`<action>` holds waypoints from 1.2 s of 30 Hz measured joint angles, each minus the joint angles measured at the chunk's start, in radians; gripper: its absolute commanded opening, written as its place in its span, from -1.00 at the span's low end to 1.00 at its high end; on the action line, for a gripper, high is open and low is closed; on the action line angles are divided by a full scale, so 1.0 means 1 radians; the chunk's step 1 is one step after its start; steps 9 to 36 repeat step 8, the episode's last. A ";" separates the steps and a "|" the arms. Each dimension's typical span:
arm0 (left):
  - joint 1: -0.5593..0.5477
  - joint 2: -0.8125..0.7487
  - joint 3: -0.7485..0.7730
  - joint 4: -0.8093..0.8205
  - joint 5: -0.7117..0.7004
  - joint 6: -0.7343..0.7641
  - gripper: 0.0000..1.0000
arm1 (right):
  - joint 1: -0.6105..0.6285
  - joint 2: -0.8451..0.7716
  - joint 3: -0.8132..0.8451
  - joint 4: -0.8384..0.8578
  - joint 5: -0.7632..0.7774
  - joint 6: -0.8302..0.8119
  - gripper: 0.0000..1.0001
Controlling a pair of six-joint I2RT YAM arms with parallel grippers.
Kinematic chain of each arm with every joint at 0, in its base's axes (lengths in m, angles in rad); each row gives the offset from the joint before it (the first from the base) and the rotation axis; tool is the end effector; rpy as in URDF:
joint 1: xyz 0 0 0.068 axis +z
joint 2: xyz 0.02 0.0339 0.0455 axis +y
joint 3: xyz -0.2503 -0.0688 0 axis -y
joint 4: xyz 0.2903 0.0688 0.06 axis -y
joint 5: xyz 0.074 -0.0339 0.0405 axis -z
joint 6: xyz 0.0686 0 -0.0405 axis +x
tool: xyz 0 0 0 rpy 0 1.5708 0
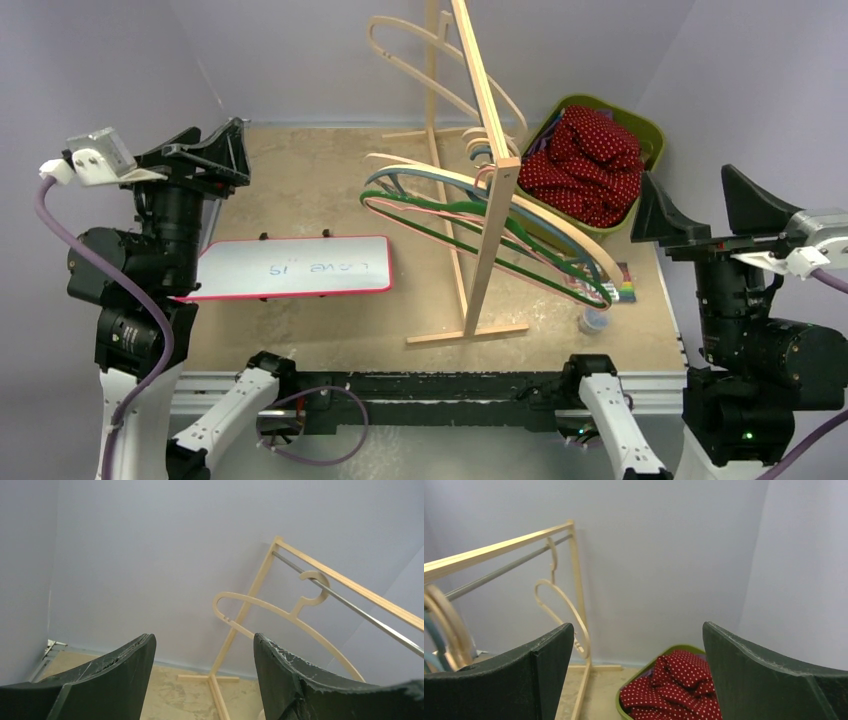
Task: Remove the skirt from the hanger
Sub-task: Reset both arms
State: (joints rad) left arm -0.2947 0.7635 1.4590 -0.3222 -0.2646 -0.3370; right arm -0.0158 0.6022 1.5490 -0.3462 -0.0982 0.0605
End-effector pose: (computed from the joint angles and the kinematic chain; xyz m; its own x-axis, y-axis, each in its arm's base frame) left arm 0.1527 -0.0276 0.5698 0.3137 -0.4287 -0.8472 0.1601 0.9034 -0.3979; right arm 0.0521 0.0059 0.6063 0.5601 0.0513 -0.8268 -0.0992 0.9951 -0.0054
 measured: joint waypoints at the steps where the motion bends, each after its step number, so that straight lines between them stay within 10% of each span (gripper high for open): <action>1: 0.000 -0.009 -0.009 0.010 0.000 -0.002 0.41 | 0.006 0.000 0.000 -0.008 0.019 -0.002 0.99; 36: 0.000 -0.013 -0.026 0.069 -0.002 -0.027 0.41 | 0.024 -0.017 -0.034 -0.011 0.115 -0.020 0.99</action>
